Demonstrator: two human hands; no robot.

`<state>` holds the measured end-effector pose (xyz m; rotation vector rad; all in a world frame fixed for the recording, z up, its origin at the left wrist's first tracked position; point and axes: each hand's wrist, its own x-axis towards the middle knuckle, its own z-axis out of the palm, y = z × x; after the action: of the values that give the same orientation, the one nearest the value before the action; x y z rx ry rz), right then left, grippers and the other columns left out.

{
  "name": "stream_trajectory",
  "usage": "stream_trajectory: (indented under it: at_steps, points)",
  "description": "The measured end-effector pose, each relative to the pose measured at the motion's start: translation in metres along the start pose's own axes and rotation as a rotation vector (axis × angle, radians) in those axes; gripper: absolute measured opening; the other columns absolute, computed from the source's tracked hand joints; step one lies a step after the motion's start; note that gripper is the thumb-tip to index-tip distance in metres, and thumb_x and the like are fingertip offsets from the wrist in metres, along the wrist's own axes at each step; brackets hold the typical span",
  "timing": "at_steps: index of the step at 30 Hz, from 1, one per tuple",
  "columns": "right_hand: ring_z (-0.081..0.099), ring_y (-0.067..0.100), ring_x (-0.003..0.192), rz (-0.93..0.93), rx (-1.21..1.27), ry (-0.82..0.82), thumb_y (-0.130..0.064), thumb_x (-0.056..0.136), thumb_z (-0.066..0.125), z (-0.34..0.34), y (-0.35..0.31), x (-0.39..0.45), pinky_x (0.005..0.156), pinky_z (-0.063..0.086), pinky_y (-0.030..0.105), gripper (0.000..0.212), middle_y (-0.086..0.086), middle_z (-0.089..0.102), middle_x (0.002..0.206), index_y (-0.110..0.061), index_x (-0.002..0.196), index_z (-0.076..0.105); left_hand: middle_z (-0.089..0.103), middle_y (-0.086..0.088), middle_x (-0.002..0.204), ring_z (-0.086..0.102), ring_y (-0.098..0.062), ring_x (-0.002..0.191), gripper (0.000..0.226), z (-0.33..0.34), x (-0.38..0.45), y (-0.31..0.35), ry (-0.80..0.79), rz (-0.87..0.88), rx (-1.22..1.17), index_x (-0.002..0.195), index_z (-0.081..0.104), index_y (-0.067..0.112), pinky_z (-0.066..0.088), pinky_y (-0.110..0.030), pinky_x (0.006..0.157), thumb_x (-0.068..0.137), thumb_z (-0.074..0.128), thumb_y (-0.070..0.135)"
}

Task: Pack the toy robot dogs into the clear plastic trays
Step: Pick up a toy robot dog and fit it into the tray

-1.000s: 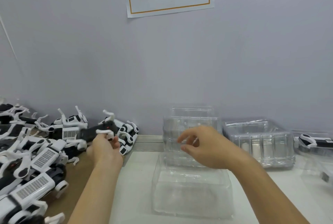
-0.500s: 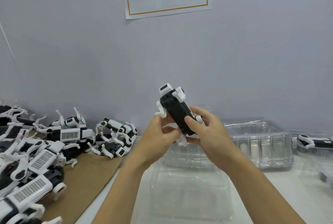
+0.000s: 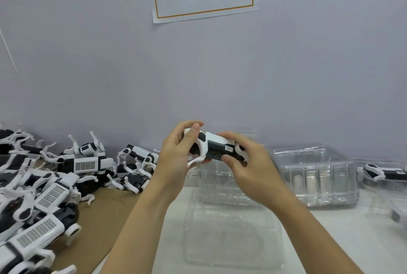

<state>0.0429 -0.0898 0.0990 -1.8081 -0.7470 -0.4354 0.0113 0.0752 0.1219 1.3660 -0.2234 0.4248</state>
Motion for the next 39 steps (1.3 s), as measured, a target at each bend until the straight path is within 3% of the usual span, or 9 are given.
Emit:
stream_trajectory:
  at_steps: [6, 10, 17, 21, 23, 26, 29, 33, 39]
  points:
    - [0.055, -0.007, 0.103, -0.026, -0.182, -0.054, -0.02, 0.086, 0.075, -0.006, -0.003, 0.001, 0.083, 0.036, 0.001, 0.043, -0.019, 0.064, 0.112, -0.03, 0.125, 0.061, 0.065, -0.002, 0.086, 0.065, -0.017, 0.073, 0.018, 0.001, -0.002, 0.0, 0.056, 0.001, -0.006, 0.088, 0.07, 0.019, 0.058, -0.031, 0.062, 0.099, 0.057, 0.026]
    - [0.058, 0.001, 0.094, 0.007, -0.344, -0.149, -0.051, 0.078, 0.072, -0.01, -0.009, 0.004, 0.081, 0.049, 0.025, 0.035, -0.022, 0.062, 0.099, -0.037, 0.108, 0.059, 0.062, -0.002, 0.08, 0.057, -0.016, 0.067, 0.022, 0.006, -0.001, -0.001, 0.02, -0.034, 0.086, 0.083, 0.071, 0.02, 0.049, -0.029, 0.058, 0.099, 0.058, 0.024]
    - [0.058, 0.012, 0.094, 0.051, -0.423, -0.205, -0.037, 0.092, 0.065, -0.006, -0.004, 0.001, 0.081, 0.051, 0.038, 0.025, -0.016, 0.064, 0.1, -0.036, 0.115, 0.056, 0.072, -0.007, 0.089, 0.066, -0.019, 0.081, 0.03, 0.005, 0.001, -0.017, 0.028, -0.18, 0.08, 0.092, 0.076, 0.013, 0.05, -0.037, 0.072, 0.103, 0.049, 0.023]
    - [0.058, 0.017, 0.093, 0.128, -0.533, -0.21, -0.033, 0.091, 0.064, -0.016, 0.005, 0.001, 0.081, 0.05, 0.04, 0.025, -0.012, 0.063, 0.1, -0.038, 0.115, 0.055, 0.074, 0.0, 0.077, 0.065, -0.009, 0.075, 0.027, -0.011, 0.003, -0.043, 0.239, -0.041, 0.466, 0.078, 0.075, 0.01, 0.047, -0.026, 0.069, 0.096, 0.054, 0.008]
    - [0.059, 0.019, 0.092, 0.178, -0.577, -0.22, -0.033, 0.089, 0.065, -0.019, 0.007, 0.001, 0.079, 0.048, 0.037, 0.023, -0.012, 0.063, 0.097, -0.037, 0.11, 0.057, 0.071, 0.002, 0.07, 0.061, -0.008, 0.069, 0.03, -0.019, 0.001, -0.061, 0.187, -0.067, 0.566, 0.072, 0.073, 0.013, 0.044, -0.023, 0.066, 0.091, 0.056, -0.001]
    - [0.06, 0.019, 0.095, 0.2, -0.65, -0.266, -0.03, 0.088, 0.065, -0.016, 0.007, -0.001, 0.069, 0.041, 0.032, 0.022, -0.013, 0.064, 0.1, -0.036, 0.108, 0.06, 0.071, 0.006, 0.078, 0.062, -0.012, 0.079, 0.029, -0.029, -0.003, -0.089, 0.067, -0.186, 0.65, 0.079, 0.075, 0.018, 0.043, -0.023, 0.072, 0.09, 0.057, -0.001]
    - [0.059, 0.02, 0.101, 0.141, -0.75, -0.288, -0.027, 0.086, 0.062, -0.003, 0.007, -0.005, 0.067, 0.037, 0.033, 0.021, -0.011, 0.063, 0.104, -0.032, 0.107, 0.061, 0.075, 0.011, 0.086, 0.066, -0.007, 0.087, 0.025, -0.032, -0.005, -0.103, -0.003, -0.356, 0.557, 0.077, 0.079, 0.028, 0.045, -0.024, 0.077, 0.084, 0.062, 0.011]
    - [0.056, 0.018, 0.098, 0.12, -0.656, -0.343, -0.03, 0.09, 0.062, 0.022, 0.012, -0.012, 0.073, 0.041, 0.035, 0.016, -0.011, 0.061, 0.105, -0.029, 0.105, 0.056, 0.071, -0.005, 0.081, 0.062, -0.016, 0.072, 0.022, -0.035, -0.007, -0.104, 0.012, -0.465, 0.272, 0.076, 0.077, 0.019, 0.043, -0.03, 0.071, 0.069, 0.057, 0.023]
    - [0.046, 0.018, 0.1, 0.182, -0.633, -0.365, -0.03, 0.091, 0.061, 0.024, 0.029, -0.016, 0.077, 0.037, 0.034, 0.009, -0.009, 0.057, 0.098, -0.027, 0.097, 0.056, 0.076, -0.014, 0.09, 0.068, -0.023, 0.085, 0.029, -0.036, -0.006, -0.11, 0.048, -0.44, 0.312, 0.093, 0.077, 0.005, 0.047, -0.037, 0.081, 0.09, 0.049, 0.0]
